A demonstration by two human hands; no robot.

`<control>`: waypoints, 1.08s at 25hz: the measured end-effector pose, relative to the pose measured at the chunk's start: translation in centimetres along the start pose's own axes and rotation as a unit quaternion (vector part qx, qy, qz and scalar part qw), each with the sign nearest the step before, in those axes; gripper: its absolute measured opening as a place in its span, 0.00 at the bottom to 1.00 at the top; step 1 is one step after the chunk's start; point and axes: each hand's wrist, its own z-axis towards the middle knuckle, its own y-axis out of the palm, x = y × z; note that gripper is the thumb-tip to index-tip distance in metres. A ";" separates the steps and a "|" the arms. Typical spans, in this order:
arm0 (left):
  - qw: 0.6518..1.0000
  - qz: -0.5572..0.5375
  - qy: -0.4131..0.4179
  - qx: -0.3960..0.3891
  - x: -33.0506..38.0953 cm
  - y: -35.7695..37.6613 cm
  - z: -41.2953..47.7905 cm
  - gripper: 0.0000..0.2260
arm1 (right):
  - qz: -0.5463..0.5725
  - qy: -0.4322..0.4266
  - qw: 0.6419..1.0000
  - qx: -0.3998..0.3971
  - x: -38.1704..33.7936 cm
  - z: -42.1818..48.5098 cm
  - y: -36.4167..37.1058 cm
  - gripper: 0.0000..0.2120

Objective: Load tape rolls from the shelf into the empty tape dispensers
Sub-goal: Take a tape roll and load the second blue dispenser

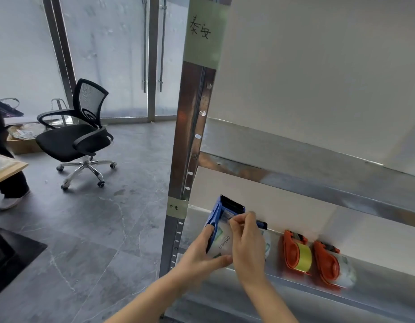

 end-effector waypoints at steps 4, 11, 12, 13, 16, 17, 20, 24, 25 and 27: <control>0.994 -0.095 -0.043 -0.023 1.3 -0.8 0.0 0.22 | 0.040 -0.020 0.999 -0.011 -1.7 -0.5 -0.1 0.09; 0.996 -0.048 0.064 0.032 1.0 -0.1 -0.9 0.14 | 0.068 0.048 0.994 -0.069 -3.5 0.9 -1.7 0.06; 0.995 -0.037 0.078 0.043 1.0 0.2 -1.0 0.14 | 0.096 0.077 0.991 -0.051 -3.6 1.0 -1.9 0.07; 0.994 -0.021 0.090 0.057 1.2 0.4 -1.1 0.14 | 0.131 0.110 0.985 -0.033 -3.7 1.0 -2.0 0.07; 0.983 0.079 0.112 0.123 1.3 1.6 -1.3 0.18 | 0.187 0.189 0.964 -0.006 -3.9 1.1 -2.7 0.08; 0.977 0.100 0.113 0.150 1.4 2.0 -1.4 0.20 | 0.187 0.195 0.963 -0.004 -4.0 1.1 -2.9 0.09; 0.967 0.103 0.130 0.192 1.7 3.1 -1.4 0.22 | 0.138 0.152 0.978 0.014 -4.4 1.3 -3.9 0.09; 0.946 0.183 0.211 0.167 2.2 3.9 -1.2 0.22 | 0.079 0.082 0.993 0.037 -4.3 1.3 -5.0 0.09; 0.941 0.202 0.220 0.161 2.3 3.9 -1.1 0.22 | 0.073 0.076 0.994 0.039 -4.1 1.4 -5.2 0.09; 0.936 0.217 0.230 0.153 2.5 3.8 -1.0 0.24 | 0.065 0.071 0.995 0.037 -3.6 1.5 -5.6 0.09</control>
